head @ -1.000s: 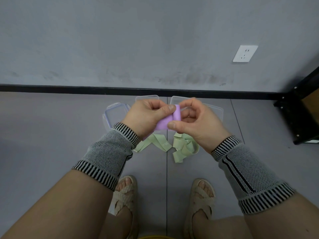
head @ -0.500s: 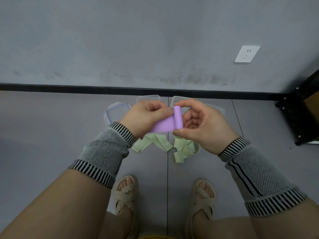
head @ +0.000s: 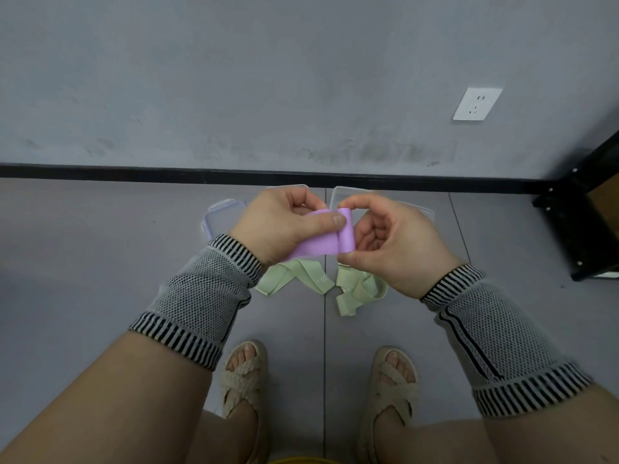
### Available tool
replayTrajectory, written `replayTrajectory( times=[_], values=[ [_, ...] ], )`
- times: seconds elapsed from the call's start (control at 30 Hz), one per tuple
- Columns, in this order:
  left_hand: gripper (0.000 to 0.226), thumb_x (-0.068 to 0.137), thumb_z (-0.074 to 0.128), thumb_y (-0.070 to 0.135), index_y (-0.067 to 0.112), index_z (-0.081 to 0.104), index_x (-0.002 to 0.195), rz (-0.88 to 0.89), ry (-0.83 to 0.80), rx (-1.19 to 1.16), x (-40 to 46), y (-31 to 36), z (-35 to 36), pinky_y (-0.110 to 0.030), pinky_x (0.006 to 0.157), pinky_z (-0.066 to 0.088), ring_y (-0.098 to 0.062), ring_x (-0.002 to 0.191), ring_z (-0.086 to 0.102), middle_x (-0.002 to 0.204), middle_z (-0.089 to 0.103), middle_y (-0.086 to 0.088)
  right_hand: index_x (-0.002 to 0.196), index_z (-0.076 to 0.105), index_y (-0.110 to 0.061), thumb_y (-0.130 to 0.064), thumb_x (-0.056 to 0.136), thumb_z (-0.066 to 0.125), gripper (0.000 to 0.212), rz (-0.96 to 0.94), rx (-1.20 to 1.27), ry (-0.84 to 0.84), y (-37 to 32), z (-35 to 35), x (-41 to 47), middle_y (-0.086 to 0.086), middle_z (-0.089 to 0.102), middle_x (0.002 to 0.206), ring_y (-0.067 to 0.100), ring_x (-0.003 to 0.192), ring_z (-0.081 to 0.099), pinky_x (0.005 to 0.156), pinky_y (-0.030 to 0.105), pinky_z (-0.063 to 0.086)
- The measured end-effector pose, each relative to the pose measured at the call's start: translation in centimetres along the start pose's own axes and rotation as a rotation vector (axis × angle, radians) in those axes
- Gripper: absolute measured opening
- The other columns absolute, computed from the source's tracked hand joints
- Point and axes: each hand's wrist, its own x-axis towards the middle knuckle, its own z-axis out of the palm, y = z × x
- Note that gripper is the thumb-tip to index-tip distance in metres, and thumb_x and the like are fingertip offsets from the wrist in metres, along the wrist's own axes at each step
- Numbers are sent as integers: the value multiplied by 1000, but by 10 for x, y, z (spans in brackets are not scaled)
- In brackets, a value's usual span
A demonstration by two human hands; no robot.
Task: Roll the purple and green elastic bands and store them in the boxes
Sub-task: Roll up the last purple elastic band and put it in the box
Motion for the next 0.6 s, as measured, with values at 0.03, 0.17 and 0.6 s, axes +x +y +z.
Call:
replayTrajectory(
  times=[0.03, 0.17, 0.6],
  values=[
    [26, 56, 80, 33, 17, 63, 68, 4, 18, 22, 0, 0, 2, -31, 64, 48, -17, 65, 57, 75, 68, -13, 99, 55, -38, -2, 66, 81, 55, -7, -36, 9, 0, 1, 0, -5, 61, 65, 4, 55, 57, 61, 20, 50],
    [25, 67, 83, 23, 12, 62, 73, 5, 81, 81, 1, 1, 7, -34, 66, 50, -16, 65, 57, 76, 67, -15, 103, 53, -43, -4, 68, 79, 58, -23, -107, 33, 2, 4, 2, -6, 59, 67, 3, 57, 56, 64, 23, 50],
    [16, 71, 79, 22, 19, 64, 70, -41, 65, 31, 1, -1, 4, -29, 63, 50, -15, 64, 61, 72, 68, -6, 110, 59, -28, 5, 88, 57, 39, 79, 346, -45, 0, 3, 1, 3, 71, 73, 17, 68, 67, 71, 27, 57]
  ],
)
